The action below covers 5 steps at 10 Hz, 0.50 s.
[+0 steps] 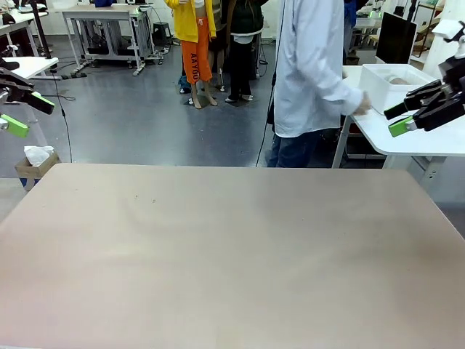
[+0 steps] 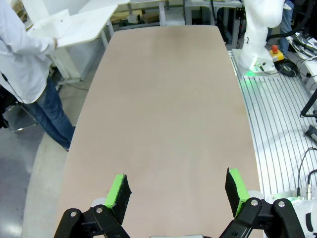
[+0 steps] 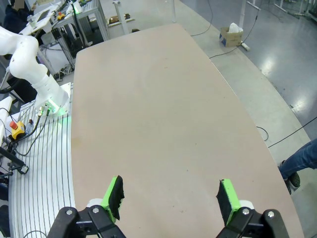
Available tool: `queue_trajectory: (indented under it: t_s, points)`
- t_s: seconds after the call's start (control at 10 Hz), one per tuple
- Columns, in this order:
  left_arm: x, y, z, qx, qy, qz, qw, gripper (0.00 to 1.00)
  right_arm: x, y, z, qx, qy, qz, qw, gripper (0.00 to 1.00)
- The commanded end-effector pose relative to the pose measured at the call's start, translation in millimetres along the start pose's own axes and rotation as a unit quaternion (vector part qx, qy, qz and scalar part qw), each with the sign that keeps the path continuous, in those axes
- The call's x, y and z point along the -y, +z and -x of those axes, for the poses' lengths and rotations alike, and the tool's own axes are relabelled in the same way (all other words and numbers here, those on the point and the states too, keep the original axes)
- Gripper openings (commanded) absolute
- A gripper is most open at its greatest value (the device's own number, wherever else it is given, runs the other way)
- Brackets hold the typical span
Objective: Stack the cups and store them in the basket.
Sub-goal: Place the stack of Reusable plastic cups into the Pantry Basket.
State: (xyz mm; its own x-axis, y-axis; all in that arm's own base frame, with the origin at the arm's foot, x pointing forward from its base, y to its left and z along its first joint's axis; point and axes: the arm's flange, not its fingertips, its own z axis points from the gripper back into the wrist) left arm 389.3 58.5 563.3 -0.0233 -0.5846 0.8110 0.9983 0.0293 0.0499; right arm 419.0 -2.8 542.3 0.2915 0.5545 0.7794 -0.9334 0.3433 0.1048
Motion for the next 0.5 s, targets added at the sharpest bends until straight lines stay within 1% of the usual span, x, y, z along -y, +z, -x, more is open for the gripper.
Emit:
queue_trajectory:
  t_s: [0.0,0.4]
  points:
    - [1.8,-1.5,-2.9,0.005,0.005,-0.005,1.0,1.0,1.0,2.1,-4.7,-0.002,-0.008,-0.002,1.0,1.0]
    - [1.8,-1.5,-2.9,0.005,0.005,-0.005,1.0,1.0,1.0,2.1,-4.7,-0.002,-0.008,-0.002,1.0,1.0]
